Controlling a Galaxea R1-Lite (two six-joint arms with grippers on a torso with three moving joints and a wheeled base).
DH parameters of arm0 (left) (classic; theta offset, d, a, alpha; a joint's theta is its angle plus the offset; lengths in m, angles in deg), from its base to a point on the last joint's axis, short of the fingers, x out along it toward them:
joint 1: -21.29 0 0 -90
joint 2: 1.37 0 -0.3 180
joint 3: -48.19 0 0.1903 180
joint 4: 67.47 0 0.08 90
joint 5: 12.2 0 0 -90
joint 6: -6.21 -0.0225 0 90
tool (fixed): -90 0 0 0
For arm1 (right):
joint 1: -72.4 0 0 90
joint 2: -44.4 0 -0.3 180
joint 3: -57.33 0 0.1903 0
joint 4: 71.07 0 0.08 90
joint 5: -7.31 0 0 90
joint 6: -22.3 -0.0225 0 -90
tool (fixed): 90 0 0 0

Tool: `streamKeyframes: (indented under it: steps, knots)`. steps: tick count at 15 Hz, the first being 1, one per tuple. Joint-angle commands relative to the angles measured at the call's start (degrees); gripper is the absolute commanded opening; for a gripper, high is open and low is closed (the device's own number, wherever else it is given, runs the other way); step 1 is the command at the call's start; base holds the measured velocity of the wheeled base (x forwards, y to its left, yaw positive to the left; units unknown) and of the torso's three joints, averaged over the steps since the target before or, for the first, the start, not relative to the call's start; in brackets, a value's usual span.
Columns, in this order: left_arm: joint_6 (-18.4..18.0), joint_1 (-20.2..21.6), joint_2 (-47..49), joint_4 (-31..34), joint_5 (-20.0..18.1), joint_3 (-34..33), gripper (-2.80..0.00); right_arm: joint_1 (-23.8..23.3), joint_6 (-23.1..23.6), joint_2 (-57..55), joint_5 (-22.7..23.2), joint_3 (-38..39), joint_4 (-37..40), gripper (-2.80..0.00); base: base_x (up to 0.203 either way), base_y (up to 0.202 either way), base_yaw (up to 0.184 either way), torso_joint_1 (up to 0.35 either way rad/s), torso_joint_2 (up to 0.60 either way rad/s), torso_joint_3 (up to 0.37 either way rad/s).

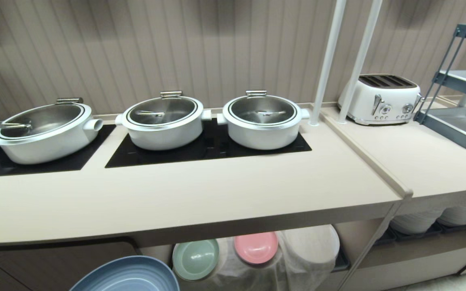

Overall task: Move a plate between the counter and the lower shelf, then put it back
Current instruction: Put the plate in the cupboard

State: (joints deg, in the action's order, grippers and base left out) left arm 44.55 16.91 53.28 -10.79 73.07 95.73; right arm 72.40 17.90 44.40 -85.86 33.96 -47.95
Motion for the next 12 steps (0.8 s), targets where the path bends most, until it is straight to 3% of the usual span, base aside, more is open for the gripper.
streamKeyframes:
  steps: [1, 12]
  knots:
    - [0.2, 0.0, -0.2, 0.3, 0.0, -0.1, -2.8, 0.0, 0.0, 0.0, 0.0, 0.0, -0.1, -2.8, 0.0, -0.199, -0.002, 0.004, 0.0, 0.002]
    - [0.2, 0.0, -0.6, 0.4, -0.1, -0.3, -2.8, 0.0, 0.0, 0.0, 0.0, 0.0, -0.1, -2.8, 0.0, -0.195, -0.001, 0.003, 0.0, 0.003]
